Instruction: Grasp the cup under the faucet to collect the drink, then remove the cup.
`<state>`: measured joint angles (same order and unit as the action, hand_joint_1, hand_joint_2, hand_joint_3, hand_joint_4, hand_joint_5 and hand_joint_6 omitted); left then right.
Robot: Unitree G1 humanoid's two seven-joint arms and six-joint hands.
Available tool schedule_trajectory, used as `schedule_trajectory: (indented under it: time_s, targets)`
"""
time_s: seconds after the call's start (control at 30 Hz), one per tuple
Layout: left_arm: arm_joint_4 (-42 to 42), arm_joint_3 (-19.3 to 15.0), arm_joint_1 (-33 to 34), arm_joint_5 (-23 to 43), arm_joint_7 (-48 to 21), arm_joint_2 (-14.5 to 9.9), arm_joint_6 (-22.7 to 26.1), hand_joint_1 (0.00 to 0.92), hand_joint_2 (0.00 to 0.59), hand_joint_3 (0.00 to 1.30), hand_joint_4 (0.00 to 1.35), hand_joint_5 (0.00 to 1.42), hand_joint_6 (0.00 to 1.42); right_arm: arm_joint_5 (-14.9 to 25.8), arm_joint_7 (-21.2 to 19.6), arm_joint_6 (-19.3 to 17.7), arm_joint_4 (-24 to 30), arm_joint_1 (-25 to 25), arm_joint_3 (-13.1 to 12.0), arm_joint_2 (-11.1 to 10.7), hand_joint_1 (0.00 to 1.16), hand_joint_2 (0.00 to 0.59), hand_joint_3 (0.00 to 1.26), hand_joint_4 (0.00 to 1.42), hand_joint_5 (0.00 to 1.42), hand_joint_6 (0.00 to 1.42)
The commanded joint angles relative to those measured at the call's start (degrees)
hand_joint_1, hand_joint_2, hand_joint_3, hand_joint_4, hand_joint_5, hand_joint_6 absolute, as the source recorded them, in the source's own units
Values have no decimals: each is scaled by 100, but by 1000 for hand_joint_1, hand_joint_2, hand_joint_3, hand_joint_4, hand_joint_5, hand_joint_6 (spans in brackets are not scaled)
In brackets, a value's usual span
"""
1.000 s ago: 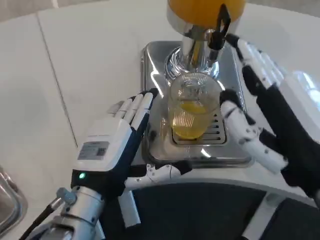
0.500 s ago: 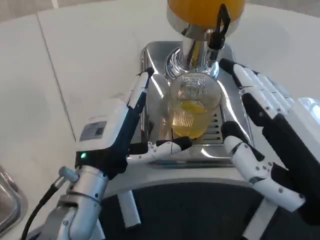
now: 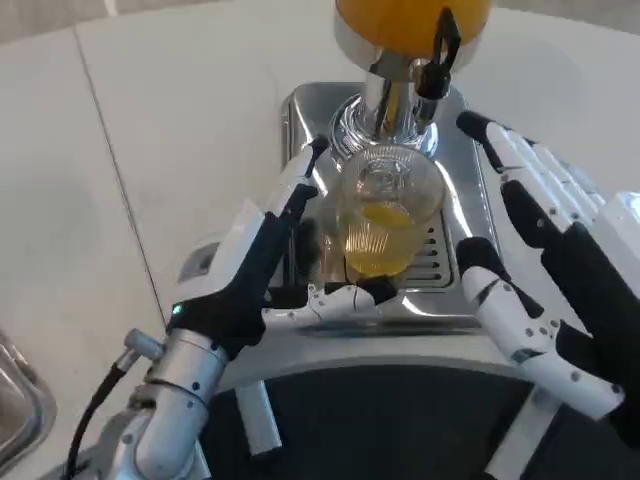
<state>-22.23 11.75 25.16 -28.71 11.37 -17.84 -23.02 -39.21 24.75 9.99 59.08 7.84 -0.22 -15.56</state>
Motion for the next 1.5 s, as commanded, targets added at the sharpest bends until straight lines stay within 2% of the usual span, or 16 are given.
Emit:
schedule_trajectory:
  time_s: [0.03, 0.43, 0.77, 0.93, 1.27, 1.33, 1.5]
  targets:
    - [-248, 29, 172, 3, 187, 228, -96, 379, 38, 0, 0, 184, 216, -63, 86, -260, 92, 111, -137, 197, 47, 539, 0, 0, 0, 0]
    - [-739, 78, 448, -75, 530, 463, -169, 406, 41, 0, 0, 230, 245, -113, 249, -870, 92, 534, -452, 556, 65, 549, 0, 0, 0, 0]
    - [-1230, 206, 743, -221, 885, 670, -175, 418, 51, 0, 0, 277, 283, 158, 190, -1391, 92, 1111, -868, 891, 74, 553, 0, 0, 0, 0]
    - [-1412, 288, 856, -269, 1069, 748, -173, 418, 52, 0, 0, 295, 298, 227, 275, -1357, 92, 1088, -1037, 1015, 77, 554, 0, 0, 0, 0]
    - [-1556, 422, 931, -417, 1389, 866, -146, 418, 53, 49, 77, 377, 361, 85, 518, -1138, 92, 809, -1030, 1175, 82, 555, 0, 0, 0, 0]
    - [-1530, 453, 915, -499, 1507, 891, -95, 418, 53, 92, 127, 447, 474, 61, 561, -1085, 92, 768, -1013, 1192, 83, 555, 0, 0, 0, 0]
    - [-1528, 566, 912, -709, 1797, 994, 105, 425, 57, 159, 210, 530, 597, -52, 646, -1007, 92, 679, -930, 1303, 84, 555, 0, 0, 0, 0]
